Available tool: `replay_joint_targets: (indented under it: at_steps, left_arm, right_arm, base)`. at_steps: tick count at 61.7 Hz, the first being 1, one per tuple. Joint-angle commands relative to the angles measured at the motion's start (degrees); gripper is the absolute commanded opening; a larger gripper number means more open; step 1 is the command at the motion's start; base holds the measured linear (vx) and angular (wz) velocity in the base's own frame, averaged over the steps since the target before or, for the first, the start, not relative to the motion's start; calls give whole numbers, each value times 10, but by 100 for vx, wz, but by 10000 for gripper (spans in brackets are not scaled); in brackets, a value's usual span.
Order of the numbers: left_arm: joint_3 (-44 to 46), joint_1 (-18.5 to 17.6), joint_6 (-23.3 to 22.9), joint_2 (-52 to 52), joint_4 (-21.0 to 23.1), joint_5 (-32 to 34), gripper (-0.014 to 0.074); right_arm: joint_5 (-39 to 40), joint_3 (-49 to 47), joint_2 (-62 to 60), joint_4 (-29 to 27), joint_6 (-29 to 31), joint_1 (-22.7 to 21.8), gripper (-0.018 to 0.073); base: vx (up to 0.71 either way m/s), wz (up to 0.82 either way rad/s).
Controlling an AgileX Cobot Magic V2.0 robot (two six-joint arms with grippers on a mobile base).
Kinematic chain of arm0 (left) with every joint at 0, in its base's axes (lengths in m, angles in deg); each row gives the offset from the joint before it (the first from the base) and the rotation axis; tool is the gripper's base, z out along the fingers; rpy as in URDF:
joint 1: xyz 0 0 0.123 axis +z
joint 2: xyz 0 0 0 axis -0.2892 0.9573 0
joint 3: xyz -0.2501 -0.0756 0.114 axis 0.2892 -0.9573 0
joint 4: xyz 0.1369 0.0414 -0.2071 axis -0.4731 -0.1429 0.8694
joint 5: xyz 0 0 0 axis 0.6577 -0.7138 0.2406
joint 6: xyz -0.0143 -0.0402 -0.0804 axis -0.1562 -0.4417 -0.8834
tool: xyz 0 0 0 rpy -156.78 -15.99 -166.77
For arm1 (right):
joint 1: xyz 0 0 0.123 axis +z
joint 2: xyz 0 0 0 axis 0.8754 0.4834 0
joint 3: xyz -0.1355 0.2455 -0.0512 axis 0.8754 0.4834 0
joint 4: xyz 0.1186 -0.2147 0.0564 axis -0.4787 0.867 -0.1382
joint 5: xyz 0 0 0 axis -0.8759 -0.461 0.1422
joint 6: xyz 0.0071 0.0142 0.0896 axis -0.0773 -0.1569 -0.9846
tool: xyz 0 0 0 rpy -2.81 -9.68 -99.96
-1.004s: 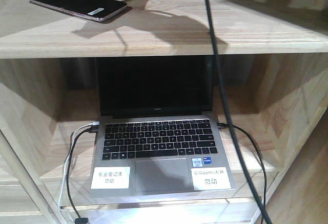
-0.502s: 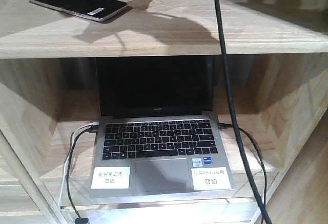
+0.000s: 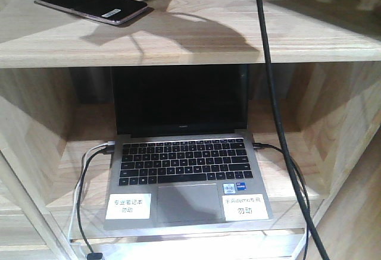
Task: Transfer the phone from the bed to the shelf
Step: 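Lift the open right gripper up and away from the phone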
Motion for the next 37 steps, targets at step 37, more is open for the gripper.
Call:
replay_joint_targets:
  at_steps: [37]
  left_arm:
    - [13, 1, -3, -7, 5, 42, 1]
  right_arm:
    - [95, -16, -41, 16, 6, -4, -6]
  base:
    - [0, 0]
